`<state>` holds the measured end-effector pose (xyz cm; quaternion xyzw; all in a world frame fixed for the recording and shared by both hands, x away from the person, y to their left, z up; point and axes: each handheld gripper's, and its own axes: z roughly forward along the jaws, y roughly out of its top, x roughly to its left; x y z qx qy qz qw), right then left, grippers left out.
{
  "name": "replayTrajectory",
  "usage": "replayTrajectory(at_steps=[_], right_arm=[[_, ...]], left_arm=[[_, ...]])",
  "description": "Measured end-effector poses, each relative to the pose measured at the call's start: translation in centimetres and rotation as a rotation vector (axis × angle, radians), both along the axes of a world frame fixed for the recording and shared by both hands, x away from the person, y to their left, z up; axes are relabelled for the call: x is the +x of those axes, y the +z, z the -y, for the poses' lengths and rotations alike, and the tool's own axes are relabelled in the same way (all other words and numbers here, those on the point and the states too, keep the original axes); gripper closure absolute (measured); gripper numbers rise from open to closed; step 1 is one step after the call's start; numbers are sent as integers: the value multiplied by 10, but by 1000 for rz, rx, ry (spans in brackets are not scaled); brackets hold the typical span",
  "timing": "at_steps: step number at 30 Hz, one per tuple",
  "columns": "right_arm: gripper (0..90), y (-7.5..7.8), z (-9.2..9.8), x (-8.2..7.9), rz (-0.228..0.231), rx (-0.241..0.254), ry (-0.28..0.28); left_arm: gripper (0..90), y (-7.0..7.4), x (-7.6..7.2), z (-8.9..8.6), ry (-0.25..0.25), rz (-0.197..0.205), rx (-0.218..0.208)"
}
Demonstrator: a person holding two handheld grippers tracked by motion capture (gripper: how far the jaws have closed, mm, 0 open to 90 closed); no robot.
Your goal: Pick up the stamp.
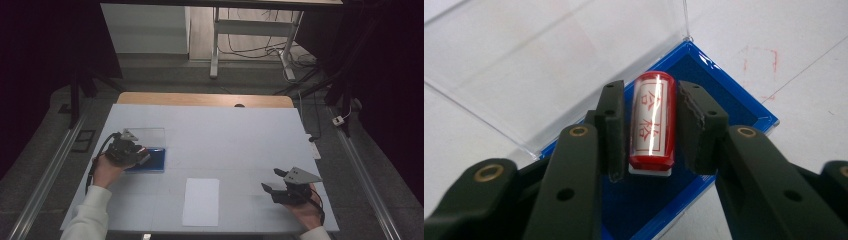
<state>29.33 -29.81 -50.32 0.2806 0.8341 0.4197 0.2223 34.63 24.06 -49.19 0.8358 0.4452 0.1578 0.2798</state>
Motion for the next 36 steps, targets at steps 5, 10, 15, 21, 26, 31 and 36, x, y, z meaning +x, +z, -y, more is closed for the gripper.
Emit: replayTrajectory(at_steps=[5, 10, 15, 21, 26, 31, 36], right_arm=[[289, 0, 1, 0, 1, 9, 2], [289, 0, 2, 0, 2, 7, -1], [291, -1, 1, 0, -1, 2, 2], [294, -1, 1, 0, -4, -2, 2], [295, -1, 1, 0, -4, -4, 4], [297, -1, 1, -1, -6, -6, 3], [299, -1, 1, -1, -8, -5, 4]], left_arm=[[689, -2, 1, 1, -10, -8, 1], [699, -1, 0, 1, -17, -3, 9], [701, -1, 0, 2, -21, -2, 17], [702, 4, -3, 0, -19, 10, -7], [702, 12, -6, -3, -24, 21, -37], [702, 22, -11, -4, -22, 42, -48], [701, 36, -17, -5, -26, 75, -70]])
